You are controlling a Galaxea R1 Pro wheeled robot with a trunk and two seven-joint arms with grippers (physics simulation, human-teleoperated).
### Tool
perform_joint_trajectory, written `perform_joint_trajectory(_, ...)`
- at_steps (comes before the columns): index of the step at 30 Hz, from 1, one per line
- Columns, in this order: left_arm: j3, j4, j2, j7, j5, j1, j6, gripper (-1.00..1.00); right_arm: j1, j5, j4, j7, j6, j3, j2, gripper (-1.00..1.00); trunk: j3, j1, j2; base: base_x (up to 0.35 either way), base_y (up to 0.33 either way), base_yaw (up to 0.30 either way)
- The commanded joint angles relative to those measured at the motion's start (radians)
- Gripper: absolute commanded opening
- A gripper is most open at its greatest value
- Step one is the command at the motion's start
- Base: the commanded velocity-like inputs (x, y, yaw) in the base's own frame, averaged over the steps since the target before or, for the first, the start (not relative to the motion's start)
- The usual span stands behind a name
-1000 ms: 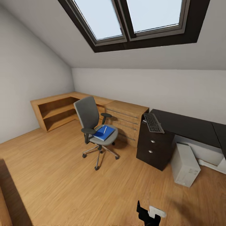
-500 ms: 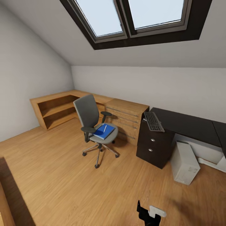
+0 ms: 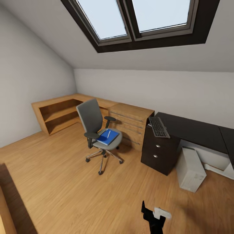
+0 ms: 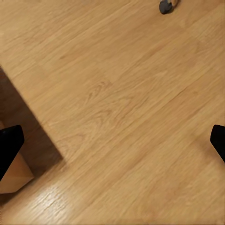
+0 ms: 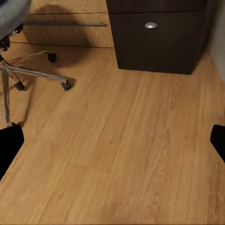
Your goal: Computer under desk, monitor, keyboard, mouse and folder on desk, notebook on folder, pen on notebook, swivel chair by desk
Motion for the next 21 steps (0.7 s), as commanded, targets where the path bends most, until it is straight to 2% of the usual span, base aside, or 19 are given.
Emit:
perform_joint_trajectory(1, -0.008, 0.000, 0.001, 0.007, 0.010, -0.001, -0.004, 1.00, -0.001, 0.003, -0.020, -0.001, -0.002, -0.007, 0.001, 1.00, 0.002, -0.004, 0.007, 0.000, 0.000, 0.000)
perform_joint_trajectory(3, -0.007, 0.000, 0.001, 0.007, 0.010, -0.001, -0.003, 1.00, -0.001, 0.004, -0.069, -0.002, 0.001, -0.005, 0.003, 1.00, 0.008, -0.012, 0.021, 0.000, 0.000, 0.000)
perform_joint_trajectory(4, -0.007, 0.001, 0.001, 0.007, 0.010, -0.001, -0.003, 1.00, -0.001, 0.004, -0.124, -0.003, 0.011, -0.003, 0.005, 1.00, 0.012, -0.015, 0.028, 0.000, 0.000, 0.000)
perform_joint_trajectory(6, -0.006, 0.002, 0.003, 0.007, 0.011, 0.000, -0.004, 1.00, -0.001, 0.014, -0.274, -0.004, 0.116, 0.014, 0.007, 1.00, 0.018, -0.023, 0.042, 0.000, 0.000, 0.000)
perform_joint_trajectory(7, -0.006, 0.002, 0.003, 0.007, 0.011, 0.000, -0.004, 1.00, -0.001, 0.016, -0.309, -0.005, 0.156, 0.019, 0.007, 1.00, 0.021, -0.027, 0.049, 0.000, 0.000, 0.000)
perform_joint_trajectory(8, -0.006, 0.002, 0.003, 0.007, 0.011, 0.000, -0.004, 1.00, -0.001, 0.018, -0.385, -0.006, 0.251, 0.027, 0.008, 1.00, 0.024, -0.031, 0.056, 0.000, 0.000, 0.000)
perform_joint_trajectory(12, -0.005, 0.002, 0.005, 0.007, 0.012, 0.000, -0.004, 1.00, -0.001, 0.020, -0.542, -0.017, 0.482, 0.037, 0.008, 1.00, 0.037, -0.046, 0.084, 0.000, 0.000, 0.000)
perform_joint_trajectory(13, -0.005, 0.002, 0.005, 0.007, 0.012, -0.001, -0.003, 1.00, -0.001, 0.020, -0.621, -0.033, 0.608, 0.039, 0.008, 1.00, 0.040, -0.050, 0.091, 0.000, 0.000, 0.000)
perform_joint_trajectory(14, -0.005, 0.002, 0.005, 0.007, 0.012, 0.000, -0.003, 1.00, -0.001, 0.020, -0.662, -0.043, 0.673, 0.040, 0.007, 1.00, 0.043, -0.054, 0.098, 0.000, 0.000, 0.000)
perform_joint_trajectory(15, -0.005, 0.002, 0.005, 0.007, 0.012, -0.001, -0.003, 1.00, -0.001, 0.018, -0.757, -0.073, 0.814, 0.041, 0.007, 1.00, 0.046, -0.058, 0.105, 0.000, 0.000, 0.000)
perform_joint_trajectory(16, -0.005, 0.002, 0.005, 0.007, 0.012, -0.001, -0.004, 1.00, 0.000, 0.017, -0.922, -0.130, 1.044, 0.041, 0.007, 1.00, 0.049, -0.061, 0.112, 0.000, 0.000, 0.000)
perform_joint_trajectory(17, -0.005, 0.002, 0.004, 0.007, 0.012, -0.001, -0.004, 1.00, 0.004, 0.016, -0.995, -0.154, 1.134, 0.042, 0.007, 1.00, 0.052, -0.065, 0.119, 0.000, 0.000, 0.000)
perform_joint_trajectory(20, -0.005, 0.002, 0.004, 0.007, 0.011, -0.001, -0.004, 1.00, 0.033, 0.015, -1.097, -0.180, 1.226, 0.042, 0.007, 1.00, 0.062, -0.077, 0.140, 0.000, 0.000, 0.000)
perform_joint_trajectory(21, -0.005, 0.002, 0.004, 0.008, 0.011, -0.001, -0.004, 1.00, 0.094, 0.016, -1.193, -0.195, 1.272, 0.042, 0.007, 1.00, 0.065, -0.081, 0.147, 0.000, 0.000, 0.000)
